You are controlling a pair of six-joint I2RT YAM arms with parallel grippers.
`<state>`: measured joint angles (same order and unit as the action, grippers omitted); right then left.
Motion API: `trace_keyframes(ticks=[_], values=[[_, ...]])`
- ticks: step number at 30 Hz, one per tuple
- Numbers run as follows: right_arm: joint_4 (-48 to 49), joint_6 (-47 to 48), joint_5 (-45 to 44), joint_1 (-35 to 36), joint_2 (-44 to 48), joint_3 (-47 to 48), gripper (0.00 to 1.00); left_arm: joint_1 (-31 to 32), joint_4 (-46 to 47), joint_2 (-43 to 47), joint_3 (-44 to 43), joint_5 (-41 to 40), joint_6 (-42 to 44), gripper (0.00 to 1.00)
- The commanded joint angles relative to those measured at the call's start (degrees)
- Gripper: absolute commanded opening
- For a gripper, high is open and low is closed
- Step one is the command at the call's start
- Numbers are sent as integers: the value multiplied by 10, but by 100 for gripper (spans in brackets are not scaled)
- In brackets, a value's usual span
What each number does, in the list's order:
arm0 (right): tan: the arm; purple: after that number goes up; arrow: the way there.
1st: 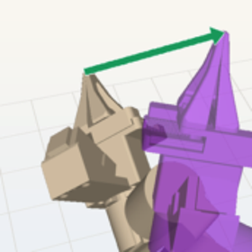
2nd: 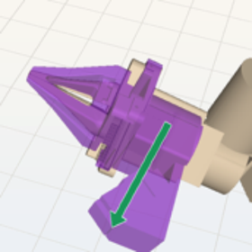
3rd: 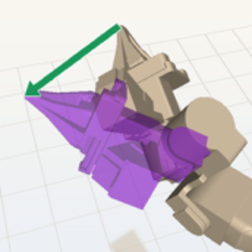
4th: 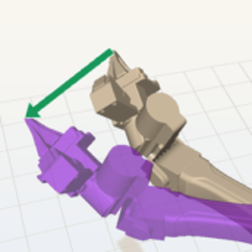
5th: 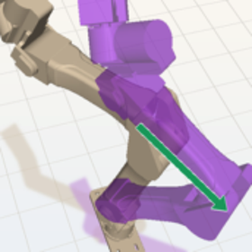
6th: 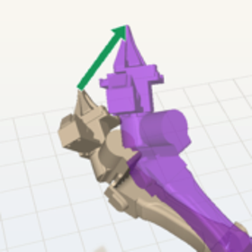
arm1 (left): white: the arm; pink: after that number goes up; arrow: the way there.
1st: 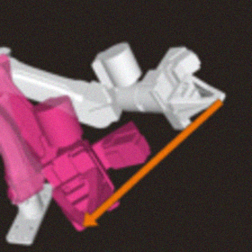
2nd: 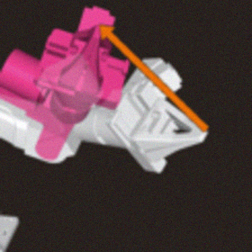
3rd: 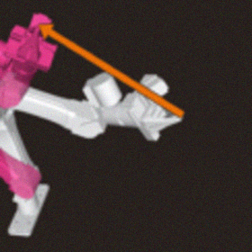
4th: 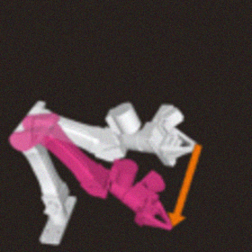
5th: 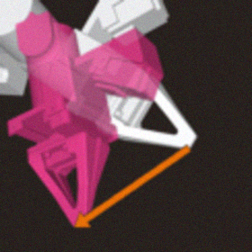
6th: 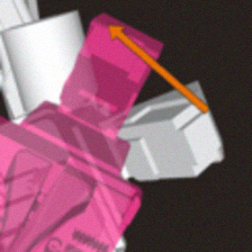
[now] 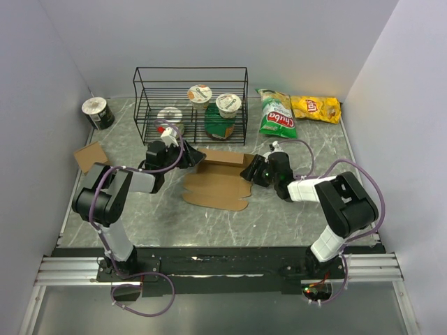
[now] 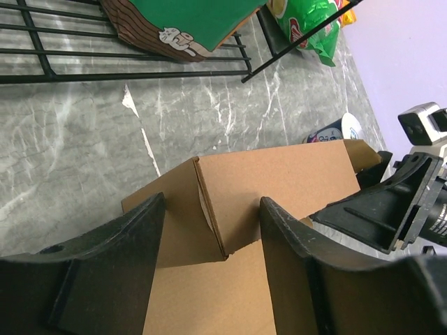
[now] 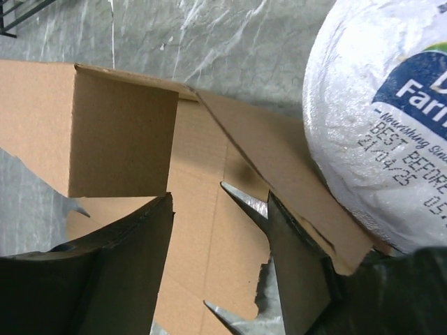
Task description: Fold the paper box
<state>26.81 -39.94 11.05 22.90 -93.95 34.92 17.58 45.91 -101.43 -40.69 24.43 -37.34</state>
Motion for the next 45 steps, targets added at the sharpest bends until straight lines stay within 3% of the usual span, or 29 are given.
trace_keyframes(ticks=[1, 6, 14, 27, 40, 42, 45], values=[[74, 32, 11, 4, -12, 4, 60, 7, 32, 4, 2, 31, -19, 60], [96, 78, 5, 7, -11, -1, 52, 7, 30, 3, -3, 35, -21, 60], [145, 141, -1, 18, -16, 0, 49, 7, 36, -2, -6, 43, -31, 59], [113, 174, -11, 40, -62, 47, 45, 7, 39, -4, -11, 47, -39, 59], [55, 202, -102, 84, -62, 78, 43, 6, 49, 3, -4, 44, -52, 58], [49, 203, -109, 84, -54, 72, 46, 3, 43, 6, -4, 34, -58, 57], [13, 211, -110, 83, -34, 67, 61, -4, 33, 11, -6, 25, -63, 56]])
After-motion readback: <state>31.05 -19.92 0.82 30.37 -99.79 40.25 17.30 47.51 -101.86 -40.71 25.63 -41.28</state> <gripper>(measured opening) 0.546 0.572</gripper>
